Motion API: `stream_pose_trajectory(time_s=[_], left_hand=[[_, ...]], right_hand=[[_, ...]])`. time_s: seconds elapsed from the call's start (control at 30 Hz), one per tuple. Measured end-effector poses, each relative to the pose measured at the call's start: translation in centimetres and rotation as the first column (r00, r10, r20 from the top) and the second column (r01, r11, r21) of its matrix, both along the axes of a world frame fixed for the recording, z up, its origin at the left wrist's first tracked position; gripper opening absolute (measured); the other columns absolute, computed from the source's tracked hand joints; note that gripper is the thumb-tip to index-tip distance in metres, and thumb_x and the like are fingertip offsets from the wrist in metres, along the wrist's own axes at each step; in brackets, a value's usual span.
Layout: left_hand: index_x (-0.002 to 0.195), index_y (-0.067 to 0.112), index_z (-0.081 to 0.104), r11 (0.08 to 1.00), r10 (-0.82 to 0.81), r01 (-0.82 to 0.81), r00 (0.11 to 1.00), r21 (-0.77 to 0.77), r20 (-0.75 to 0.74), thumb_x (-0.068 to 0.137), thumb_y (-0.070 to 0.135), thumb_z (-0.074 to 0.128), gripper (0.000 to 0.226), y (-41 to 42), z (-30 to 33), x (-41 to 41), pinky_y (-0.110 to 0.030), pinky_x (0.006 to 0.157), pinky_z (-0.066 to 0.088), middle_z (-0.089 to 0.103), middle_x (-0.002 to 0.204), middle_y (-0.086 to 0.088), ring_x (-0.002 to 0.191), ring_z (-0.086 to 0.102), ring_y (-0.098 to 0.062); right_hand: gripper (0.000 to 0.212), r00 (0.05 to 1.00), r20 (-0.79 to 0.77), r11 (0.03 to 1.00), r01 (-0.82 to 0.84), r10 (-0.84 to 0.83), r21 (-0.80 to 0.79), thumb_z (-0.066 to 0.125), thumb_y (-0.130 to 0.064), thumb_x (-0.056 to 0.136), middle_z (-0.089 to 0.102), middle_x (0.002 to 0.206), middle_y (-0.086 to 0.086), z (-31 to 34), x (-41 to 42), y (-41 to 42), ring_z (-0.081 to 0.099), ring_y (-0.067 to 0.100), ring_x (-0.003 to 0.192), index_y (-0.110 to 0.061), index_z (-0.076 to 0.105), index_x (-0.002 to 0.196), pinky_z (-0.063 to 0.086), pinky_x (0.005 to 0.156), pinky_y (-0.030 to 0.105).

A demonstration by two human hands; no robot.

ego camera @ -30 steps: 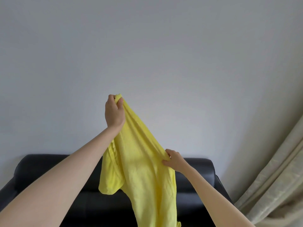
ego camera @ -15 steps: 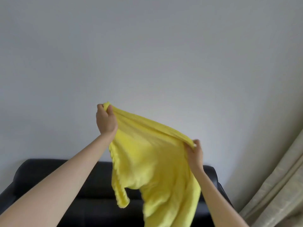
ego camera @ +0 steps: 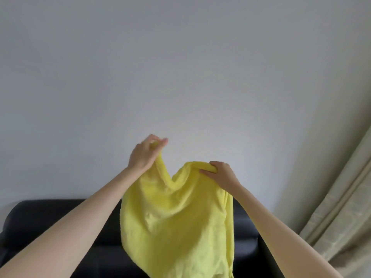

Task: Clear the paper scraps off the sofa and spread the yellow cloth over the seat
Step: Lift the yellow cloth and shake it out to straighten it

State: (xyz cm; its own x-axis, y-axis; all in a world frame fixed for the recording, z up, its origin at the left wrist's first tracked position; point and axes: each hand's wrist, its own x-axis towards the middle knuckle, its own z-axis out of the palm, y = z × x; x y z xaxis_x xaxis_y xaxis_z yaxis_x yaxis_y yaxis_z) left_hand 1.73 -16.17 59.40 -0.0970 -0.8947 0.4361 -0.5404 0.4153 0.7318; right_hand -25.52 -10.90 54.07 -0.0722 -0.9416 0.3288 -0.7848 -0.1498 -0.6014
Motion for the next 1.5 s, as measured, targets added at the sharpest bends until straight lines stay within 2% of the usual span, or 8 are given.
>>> stream_pose_trajectory(time_s=[0.17,0.33,0.63,0.9,1.1,1.23,1.4,1.5], left_hand=[[0.104,0.035,0.065,0.909,-0.386,0.241,0.798,0.341,0.463,0.054,0.073,0.071,0.063,1.7,-2.3,-5.4,-0.031,0.086,0.052,0.066,0.102,0.016,0.097,0.062,-0.009],[0.063,0.021,0.056,0.932,-0.336,0.25,0.87,0.262,0.362,0.075,0.051,0.07,0.035,1.2,-3.3,-5.8,-0.029,0.058,0.042,0.059,0.063,0.006,0.063,0.058,-0.013],[0.093,0.028,0.068,0.964,0.099,-0.007,0.937,-0.266,0.334,0.082,0.029,0.055,0.017,2.1,-0.4,-7.4,-0.03,0.068,0.044,0.071,0.083,0.001,0.083,0.065,-0.028],[0.1,0.027,0.068,0.929,0.304,-0.287,0.952,-0.235,0.04,0.082,0.025,0.051,0.025,1.7,1.7,-3.5,-0.034,0.074,0.044,0.071,0.093,-0.004,0.09,0.063,-0.034],[0.085,0.018,0.064,0.877,0.478,-0.478,0.878,-0.057,-0.008,0.085,0.024,0.053,0.013,0.5,0.6,2.6,-0.038,0.074,0.045,0.067,0.09,-0.011,0.088,0.061,-0.038],[0.08,0.015,0.06,0.858,0.51,-0.51,0.86,0.065,0.024,0.088,0.021,0.051,0.013,0.7,-1.4,4.7,-0.039,0.074,0.045,0.064,0.087,-0.011,0.087,0.06,-0.039],[0.07,0.016,0.053,0.826,0.553,-0.547,0.833,0.136,-0.008,0.088,0.023,0.053,0.02,0.8,-3.3,7.7,-0.036,0.071,0.042,0.062,0.083,-0.008,0.082,0.058,-0.036],[0.089,0.016,0.062,0.804,0.578,-0.562,0.815,0.194,-0.033,0.089,0.021,0.05,0.013,0.5,-3.5,8.3,-0.037,0.073,0.042,0.066,0.098,-0.013,0.085,0.057,-0.035]], right_hand=[[0.034,0.976,-0.183,0.993,-0.116,0.114,0.002,0.065,-0.051,0.079,0.051,0.058,-0.008,1.5,2.2,-0.3,0.045,0.009,0.054,-0.029,0.045,0.064,0.031,0.05,0.026],[0.034,0.976,-0.179,0.992,-0.114,0.123,0.058,0.065,-0.053,0.079,0.052,0.062,-0.009,1.2,0.0,0.4,0.046,0.008,0.057,-0.024,0.05,0.069,0.035,0.053,0.026],[0.032,0.908,0.391,0.907,-0.283,0.149,0.312,0.074,-0.031,0.079,0.072,0.106,-0.007,-7.5,-1.5,3.8,0.069,0.01,0.094,-0.025,0.066,0.11,0.057,0.084,0.03],[0.039,0.971,0.235,0.84,-0.172,0.056,0.514,0.073,-0.028,0.076,0.069,0.106,0.001,-13.9,0.0,5.6,0.066,0.018,0.097,-0.013,0.065,0.111,0.053,0.091,0.036],[0.028,0.847,0.368,0.903,0.427,-0.385,-0.039,0.064,0.002,0.071,0.041,0.06,-0.004,-4.6,-4.2,2.5,0.039,0.017,0.067,-0.017,0.045,0.065,0.027,0.051,0.031],[0.023,0.986,-0.163,0.964,0.06,-0.018,0.259,0.073,-0.024,0.078,0.062,0.091,0.0,-1.4,-2.8,1.3,0.058,0.022,0.088,-0.019,0.063,0.097,0.047,0.074,0.034],[0.025,0.931,0.144,0.914,0.359,-0.336,-0.187,0.053,0.0,0.073,0.058,0.07,0.004,2.3,-3.3,1.0,0.056,0.028,0.068,-0.024,0.055,0.082,0.039,0.054,0.03],[0.03,0.937,-0.348,0.974,0.045,0.036,0.222,0.068,-0.026,0.082,0.066,0.103,0.01,-0.3,0.7,1.8,0.063,0.031,0.096,-0.018,0.062,0.11,0.048,0.078,0.035]])
